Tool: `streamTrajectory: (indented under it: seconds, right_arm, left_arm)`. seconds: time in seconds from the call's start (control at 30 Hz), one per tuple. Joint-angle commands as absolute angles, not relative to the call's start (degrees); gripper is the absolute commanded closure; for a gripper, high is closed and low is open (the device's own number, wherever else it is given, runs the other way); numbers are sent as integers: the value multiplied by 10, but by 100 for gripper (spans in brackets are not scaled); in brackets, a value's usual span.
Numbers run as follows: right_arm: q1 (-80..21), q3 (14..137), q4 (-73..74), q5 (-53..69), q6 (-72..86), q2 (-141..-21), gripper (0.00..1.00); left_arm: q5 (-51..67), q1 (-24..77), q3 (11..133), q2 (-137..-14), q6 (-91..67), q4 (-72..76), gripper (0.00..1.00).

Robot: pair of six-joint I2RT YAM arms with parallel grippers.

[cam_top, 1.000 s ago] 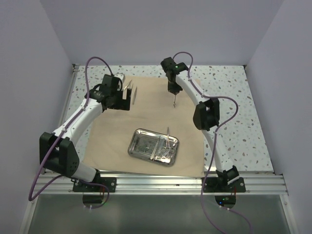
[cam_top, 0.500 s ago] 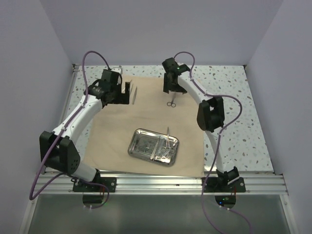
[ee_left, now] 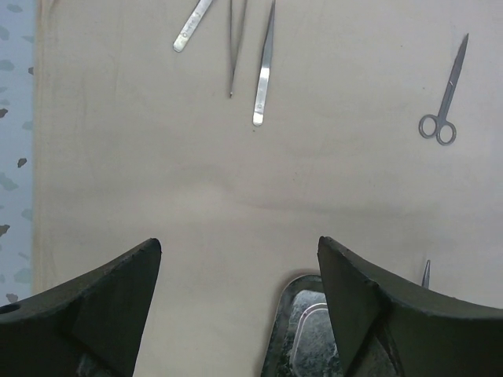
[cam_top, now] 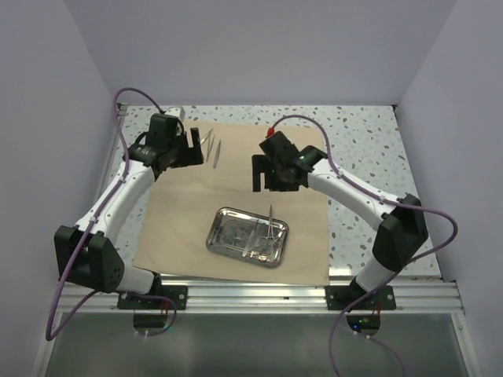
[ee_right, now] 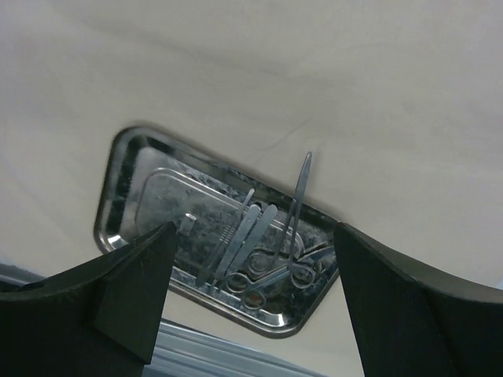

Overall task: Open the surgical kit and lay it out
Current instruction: Pick up the medical item from the container.

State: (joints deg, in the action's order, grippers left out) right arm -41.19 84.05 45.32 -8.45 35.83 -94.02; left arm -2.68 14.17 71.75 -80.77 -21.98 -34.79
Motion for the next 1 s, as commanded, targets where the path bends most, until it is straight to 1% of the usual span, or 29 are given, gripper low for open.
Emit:
streamTrajectory:
  seconds: [0.0,0.1,0.23,0.3,0.4,0.43,0.5,0.53,0.8,0.83,0.97]
  right_arm:
    - [-431,803,443,-58,423,-989,16]
    - [-440,802,463,-63,445,-1014,16]
    - [-443,788,453,-62,464,-1027,17]
    - [-443,783,451,-62,467,-1036,20]
    - [-444,775,443,-55,474,-1047,28]
    - [-443,773,438,-50,475,-1049,32]
    - [-446,771,438,-45,479,-1055,35]
    - [-446,771,440,-45,480,-1059,38]
    - [-451,758,449,-45,489,-1073,47]
    - [-451,758,451,-46,489,-1077,50]
    - [-451,762,449,-48,484,-1094,53]
  left_arm:
    - [-3,141,722,-795,-228,-327,16]
    - [8,141,721,-787,-225,-335,17]
    - [4,141,705,-763,-222,-337,17]
    - [2,141,698,-753,-220,-341,17]
    - [-4,141,686,-744,-216,-343,17]
    - [-14,141,683,-738,-215,-344,18]
    - [-17,141,676,-735,-215,-343,18]
    - [-18,141,673,-731,-216,-343,18]
    - [-28,141,665,-723,-214,-344,18]
    - [-29,141,664,-722,-213,-343,18]
    - [-32,141,663,-723,-207,-343,18]
